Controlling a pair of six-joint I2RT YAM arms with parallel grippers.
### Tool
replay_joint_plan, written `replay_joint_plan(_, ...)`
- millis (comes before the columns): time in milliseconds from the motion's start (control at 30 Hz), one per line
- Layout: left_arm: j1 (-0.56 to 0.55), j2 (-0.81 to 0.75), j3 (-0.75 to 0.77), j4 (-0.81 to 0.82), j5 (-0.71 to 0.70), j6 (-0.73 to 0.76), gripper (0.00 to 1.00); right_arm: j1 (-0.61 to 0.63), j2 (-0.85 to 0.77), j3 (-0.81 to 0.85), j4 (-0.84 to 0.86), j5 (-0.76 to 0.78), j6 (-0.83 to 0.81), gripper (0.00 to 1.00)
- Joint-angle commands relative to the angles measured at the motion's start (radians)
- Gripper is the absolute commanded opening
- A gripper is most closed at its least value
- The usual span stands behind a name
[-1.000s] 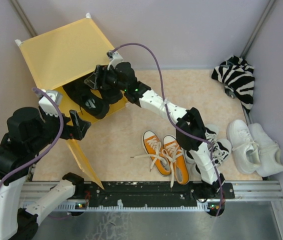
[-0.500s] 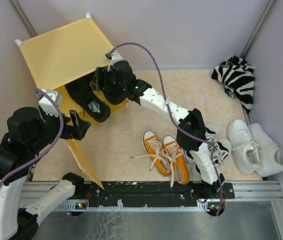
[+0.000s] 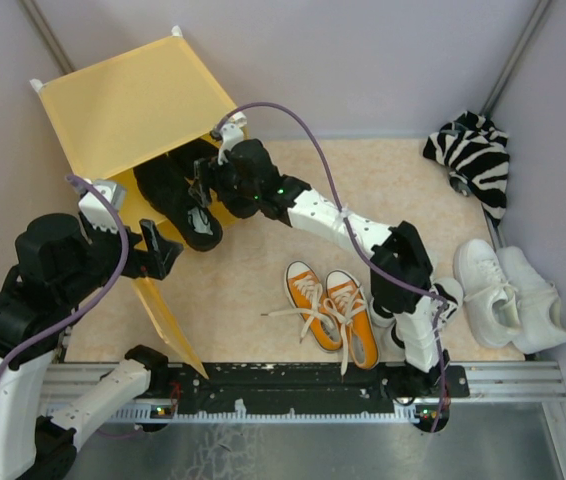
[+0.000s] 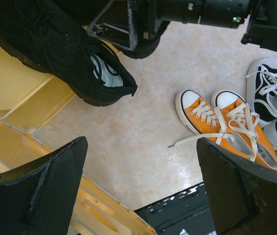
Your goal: Place and organize the shoes in the shoe cabinet
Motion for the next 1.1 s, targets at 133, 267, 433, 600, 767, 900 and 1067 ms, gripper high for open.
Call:
replay_joint_plan(133, -0.001, 0.003, -0.014, -0.008, 0.005, 0.001, 0.99, 0.027, -0.303, -0.275, 0.197, 0.078, 0.043, 0.78)
replay_joint_plan(267, -0.002, 0.007, -0.017, 0.000, 0.011, 0.004, 0.99, 0.029, -0.433, -0.423, 0.249, 0.103, 0.052, 0.78)
replay_joint_plan(433, -0.001, 0.012, -0.023, 0.009, 0.015, 0.006, 0.99, 0.028, -0.554, -0.563, 0.282, 0.102, 0.054, 0.78)
replay_joint_plan(600, -0.001, 0.016, -0.031, 0.013, 0.016, 0.012, 0.99, 0.028, -0.639, -0.665, 0.314, 0.130, 0.015, 0.78)
replay_joint_plan(767, -0.002, 0.024, -0.020, 0.006, 0.008, 0.016, 0.99, 0.028, -0.658, -0.682, 0.217, 0.215, -0.049, 0.78)
replay_joint_plan(900, -0.001, 0.027, -0.005, 0.001, -0.012, 0.002, 0.99, 0.025, -0.667, -0.742, 0.216, 0.264, -0.074, 0.79)
replay_joint_plan(1067, -0.002, 0.029, -0.018, 0.008, -0.032, -0.007, 0.99, -0.006, -0.638, -0.800, 0.312, 0.181, -0.148, 0.80)
